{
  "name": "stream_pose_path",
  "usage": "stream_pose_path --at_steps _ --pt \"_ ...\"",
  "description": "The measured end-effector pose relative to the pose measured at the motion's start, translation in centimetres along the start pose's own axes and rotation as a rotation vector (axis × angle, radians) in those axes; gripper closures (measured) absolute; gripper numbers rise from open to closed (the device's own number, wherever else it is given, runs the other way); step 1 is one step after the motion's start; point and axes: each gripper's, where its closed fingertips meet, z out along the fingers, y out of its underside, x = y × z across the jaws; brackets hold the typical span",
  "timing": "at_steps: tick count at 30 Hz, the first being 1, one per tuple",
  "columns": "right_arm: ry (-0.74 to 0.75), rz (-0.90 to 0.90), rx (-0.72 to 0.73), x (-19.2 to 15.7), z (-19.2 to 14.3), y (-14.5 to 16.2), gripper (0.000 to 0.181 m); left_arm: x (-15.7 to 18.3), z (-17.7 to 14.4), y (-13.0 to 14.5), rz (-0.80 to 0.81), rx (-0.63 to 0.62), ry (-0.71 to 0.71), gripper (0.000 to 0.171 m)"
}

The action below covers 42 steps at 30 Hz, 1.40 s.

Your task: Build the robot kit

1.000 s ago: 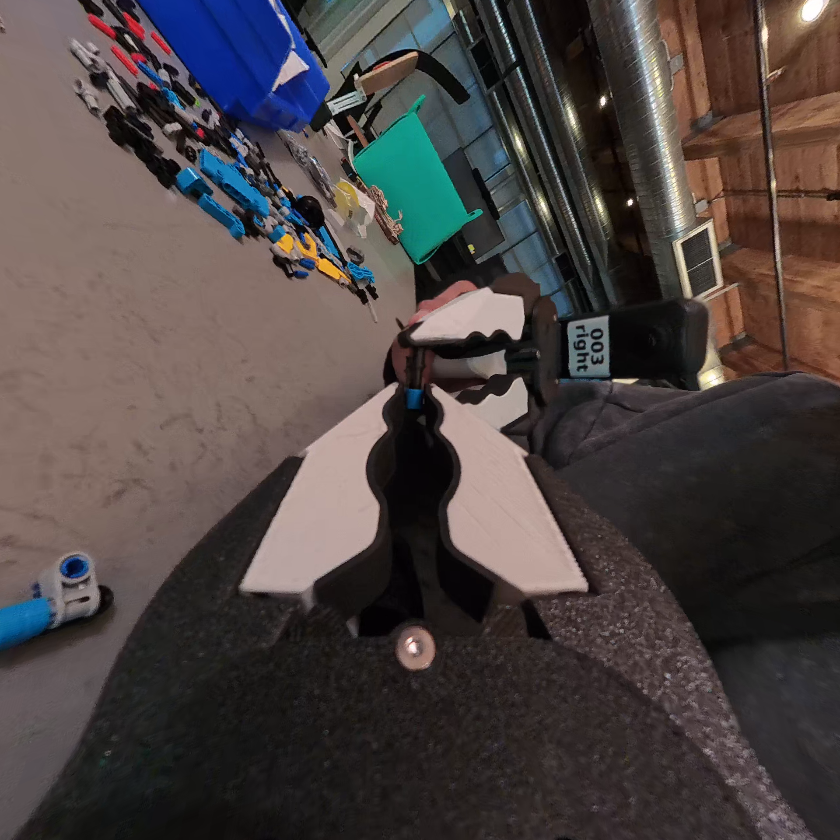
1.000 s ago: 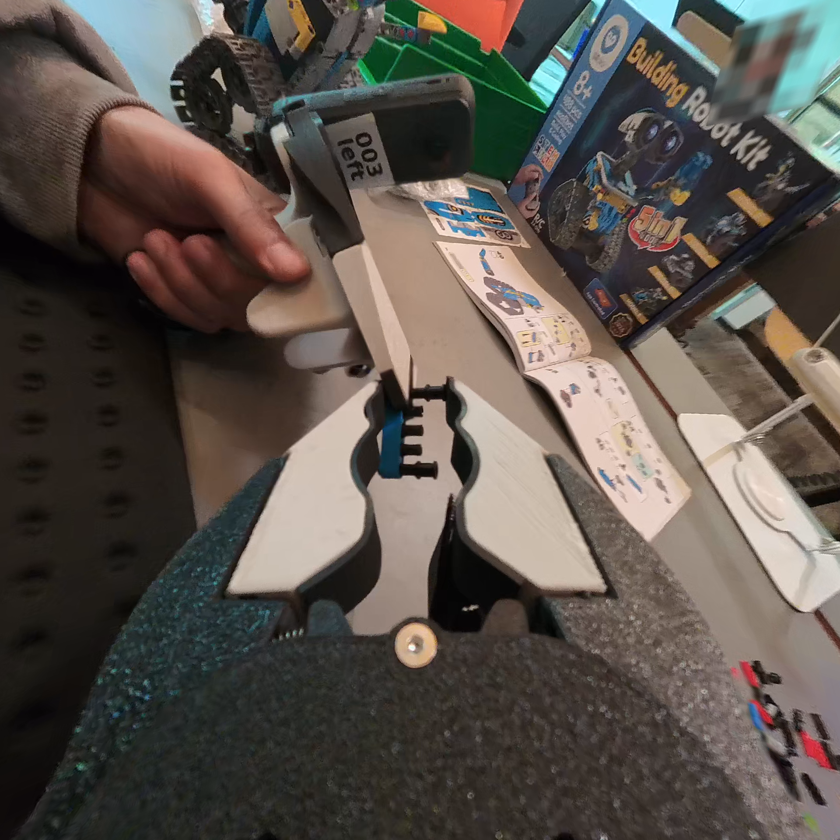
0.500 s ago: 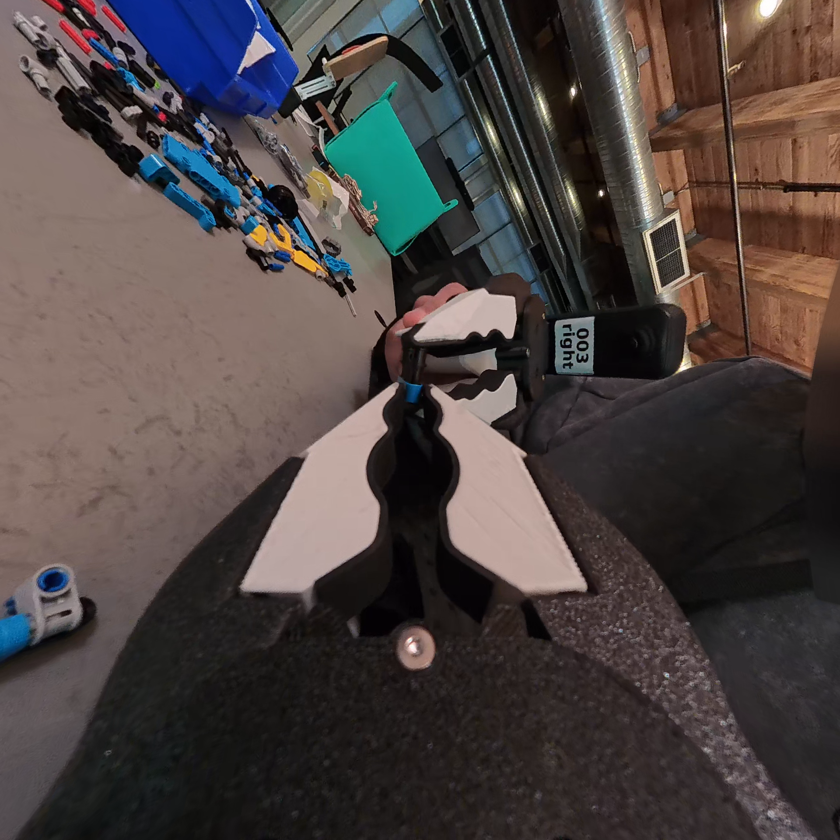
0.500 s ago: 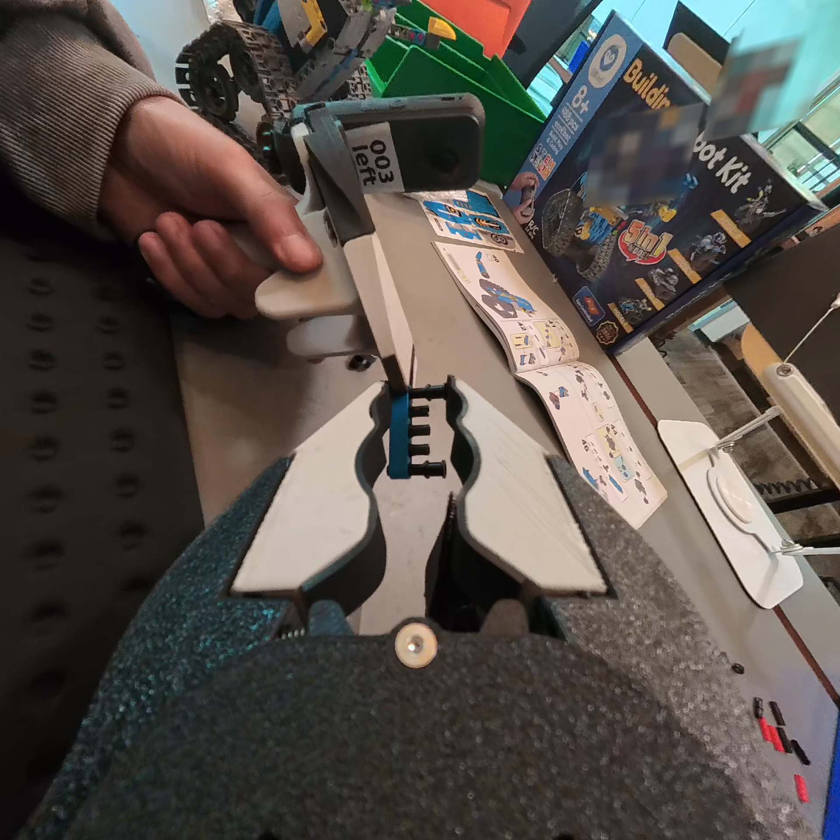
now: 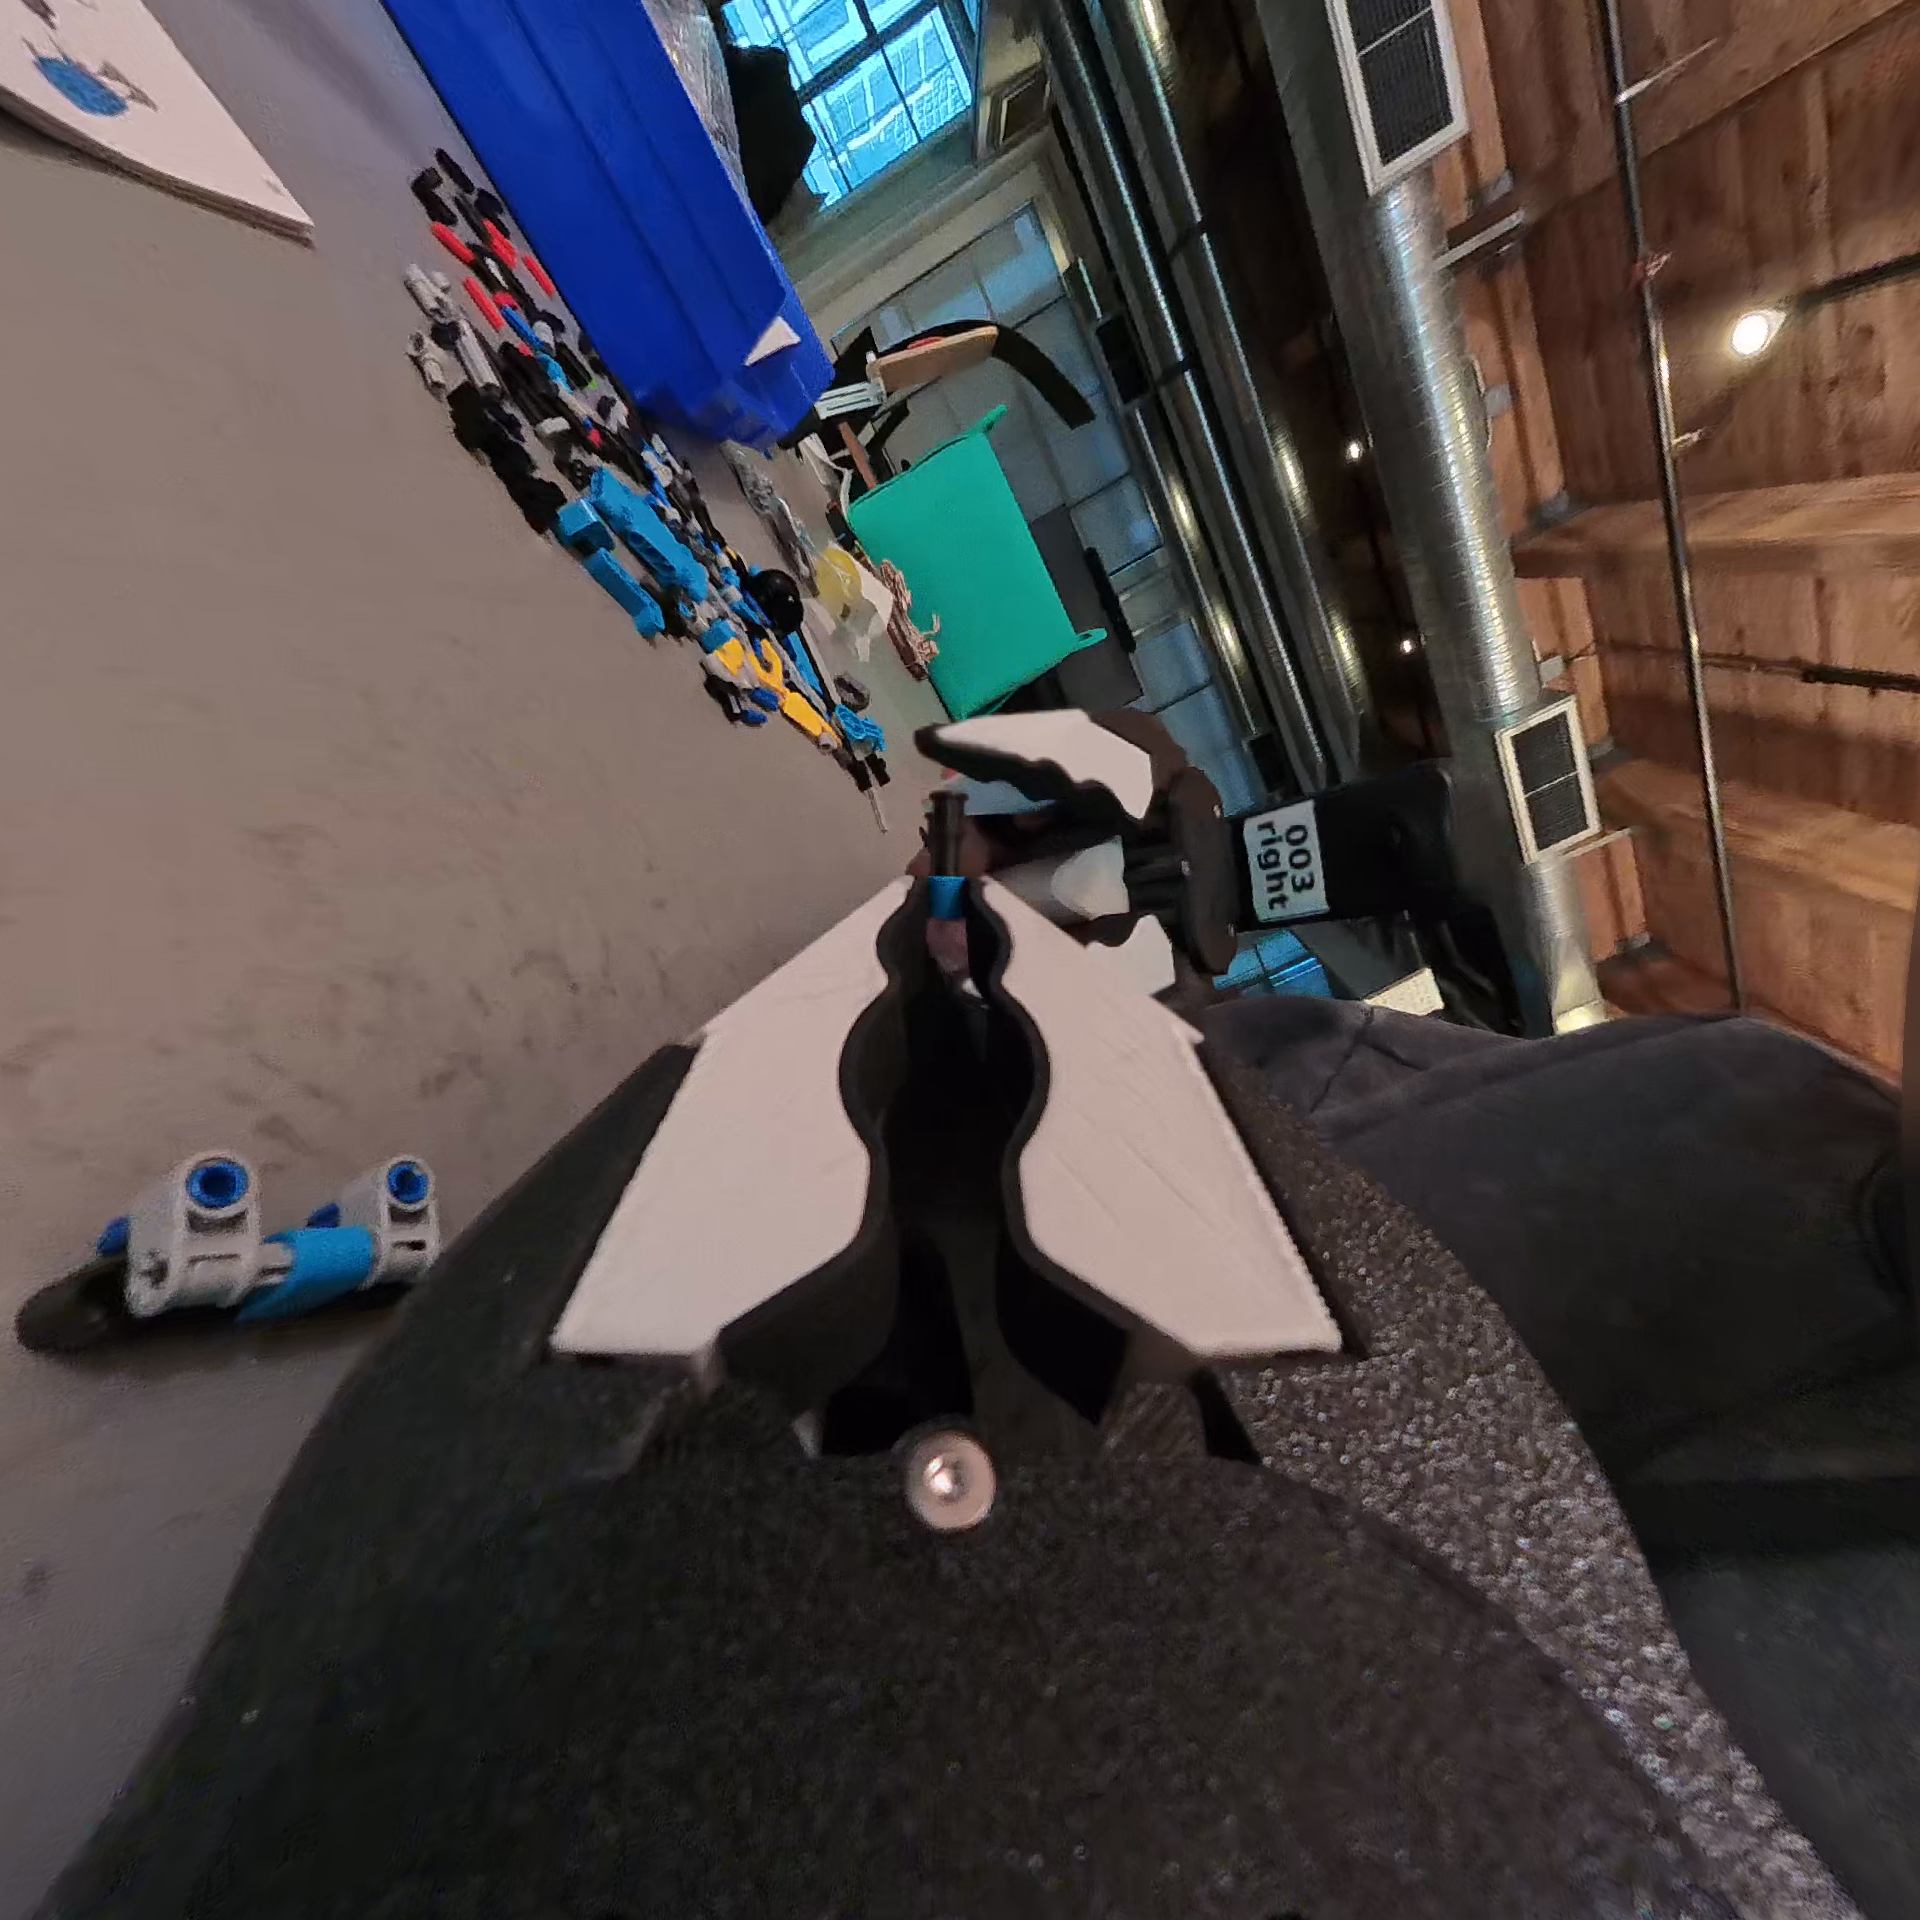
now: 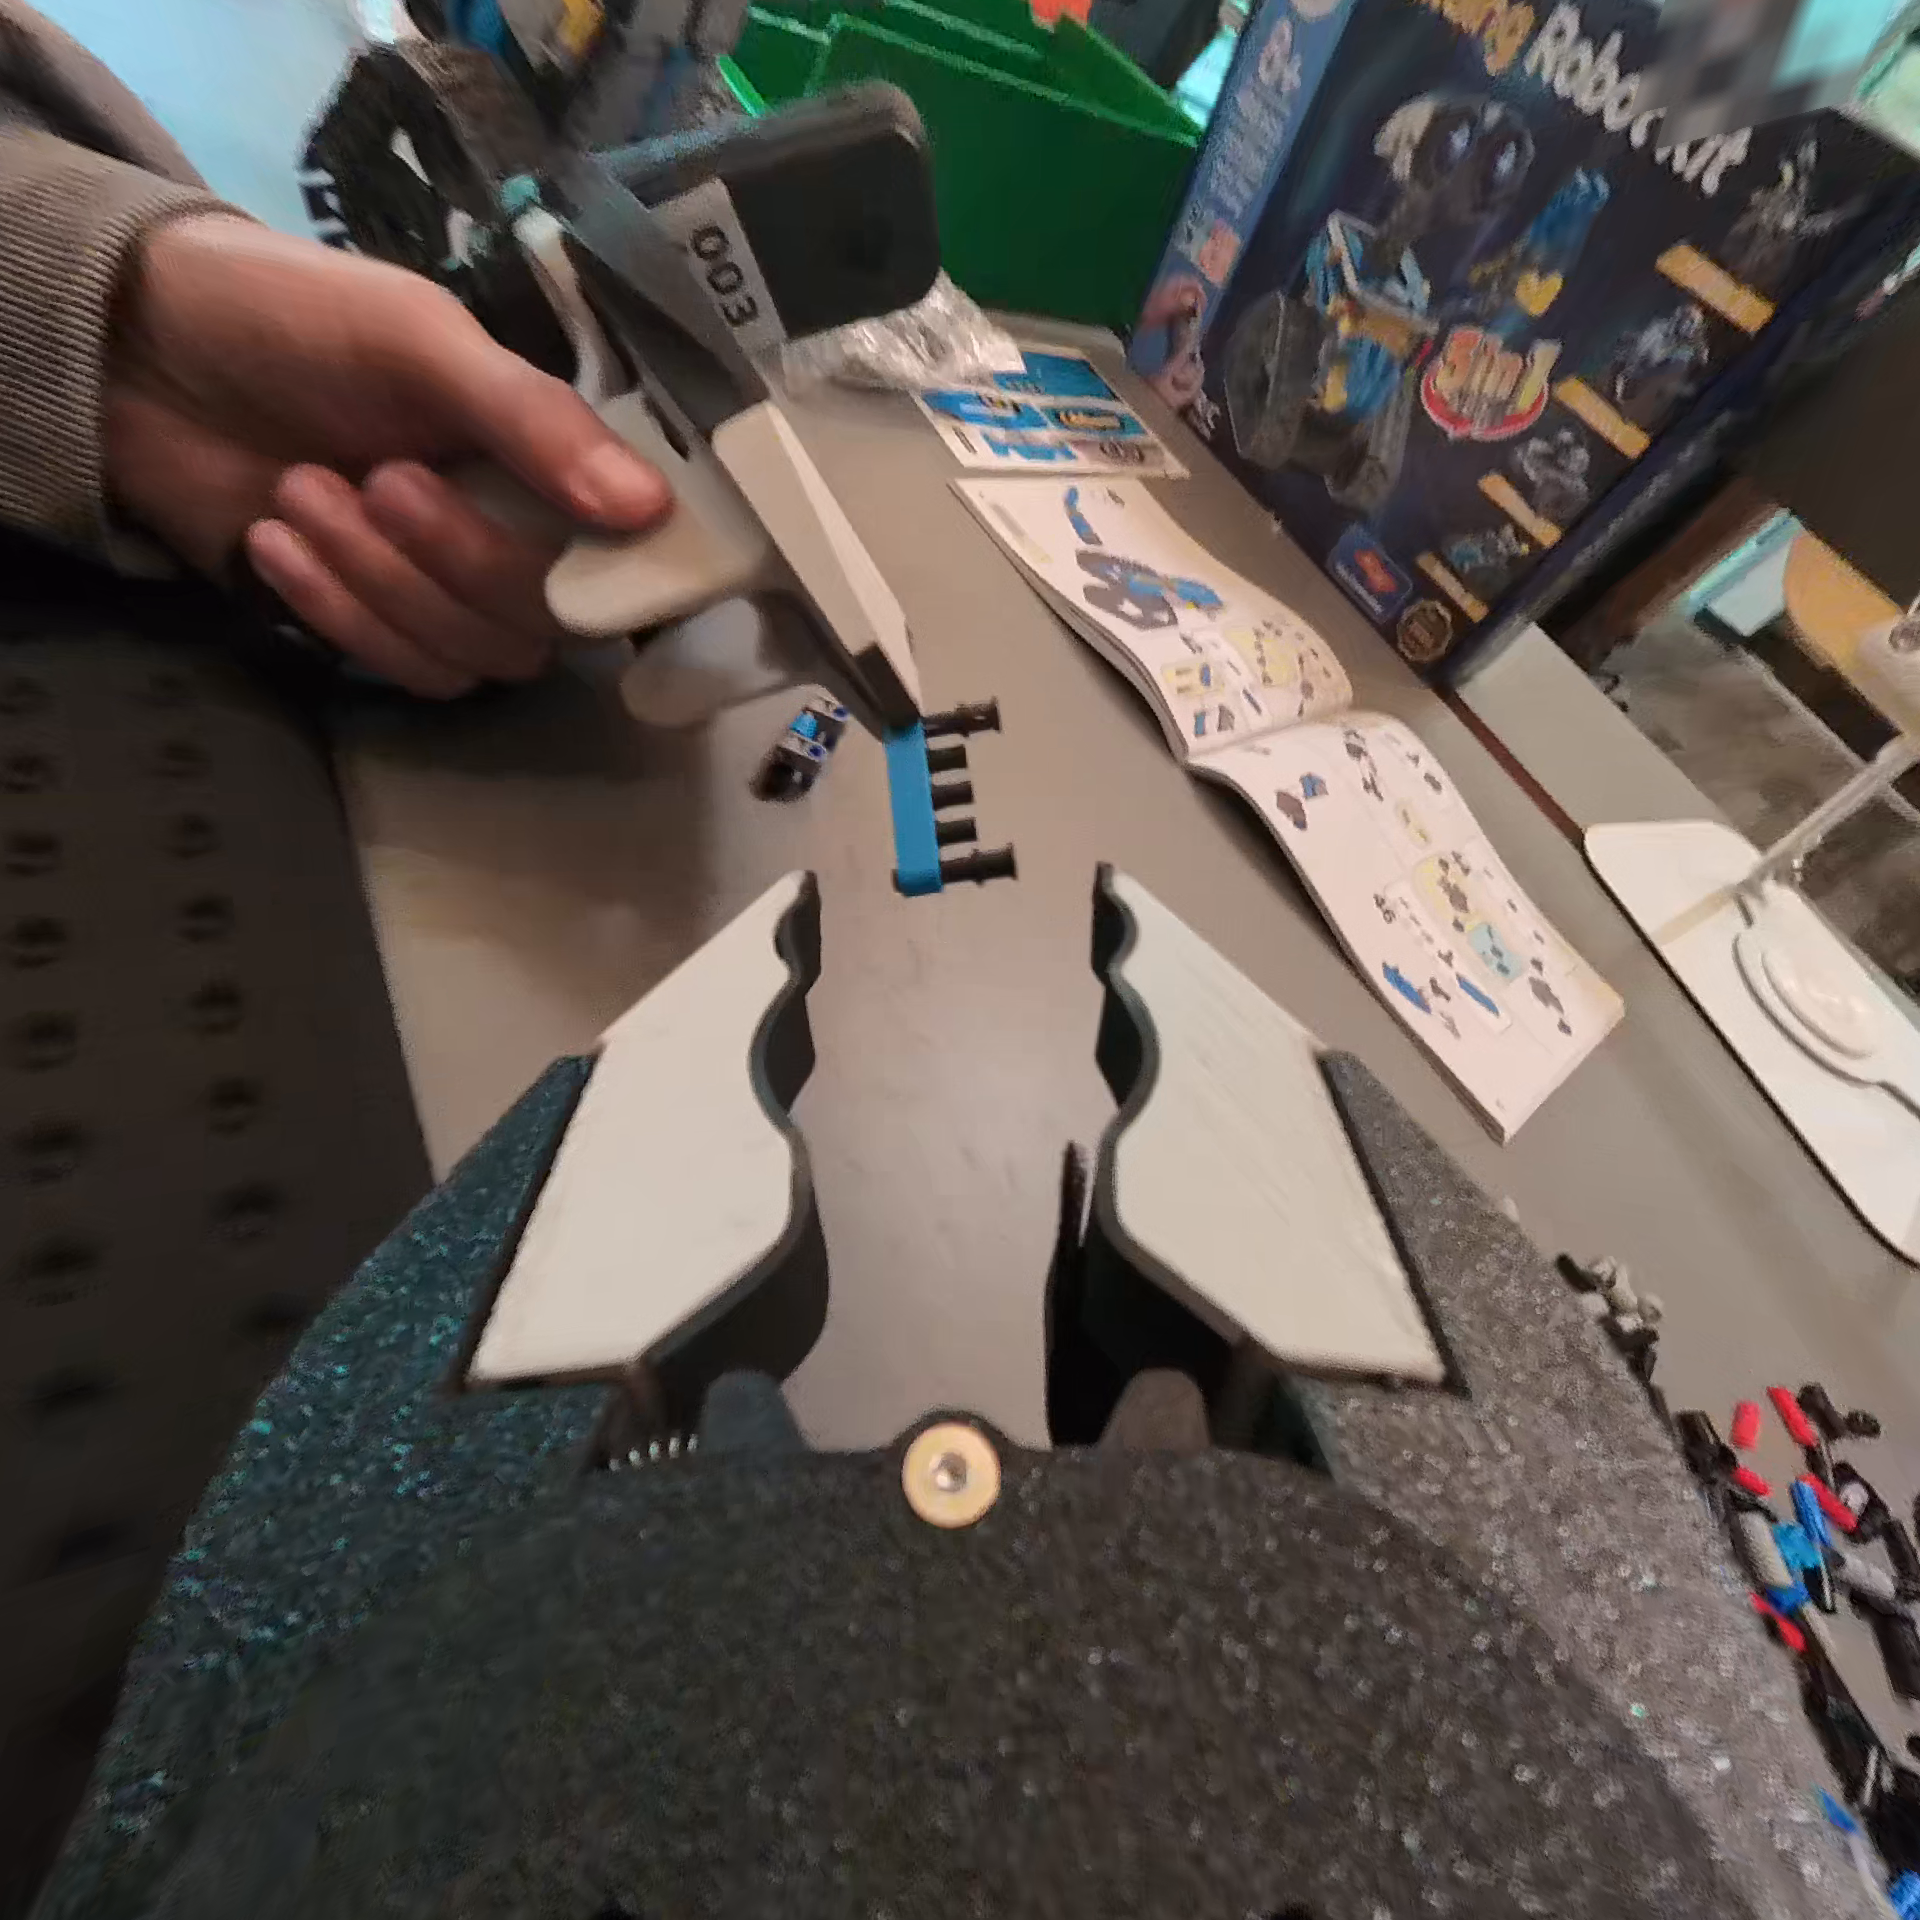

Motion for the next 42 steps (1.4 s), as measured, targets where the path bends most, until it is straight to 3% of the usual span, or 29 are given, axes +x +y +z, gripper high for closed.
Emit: stream_pose_path --at_steps 8,13,24,30,32,34,42 --pt "0.021 -0.025 -0.016 0.1 0.4 0.2 0.156 -0.2 0.1 0.2 -0.022 -0.007 0.001 0.166" --pt "0.001 -0.019 -0.024 0.0 0.3 0.2 0.157 -0.2 0.2 0.3 -0.02 -0.012 -0.005 0.166" --pt "-0.14 0.054 -0.005 -0.5 1.2 -1.1 0.158 0.9 -1.3 -0.4 0.218 0.061 -0.115 0.163" --pt "-0.156 0.067 0.009 0.4 3.9 -2.5 0.158 -0.1 -1.6 -0.9 0.166 0.078 -0.142 0.151" --pt "-0.148 0.033 0.001 -0.3 4.6 -2.1 0.157 -0.7 -1.5 -1.0 0.129 0.079 -0.145 0.153" --pt "-0.142 0.018 0.017 -1.0 4.8 -2.2 0.157 -1.0 -1.4 -0.8 0.09 0.062 -0.131 0.164" --pt "-0.116 -0.052 0.016 -0.9 4.7 -1.7 0.158 -1.4 -1.1 -0.3 0.075 0.015 -0.144 0.164"
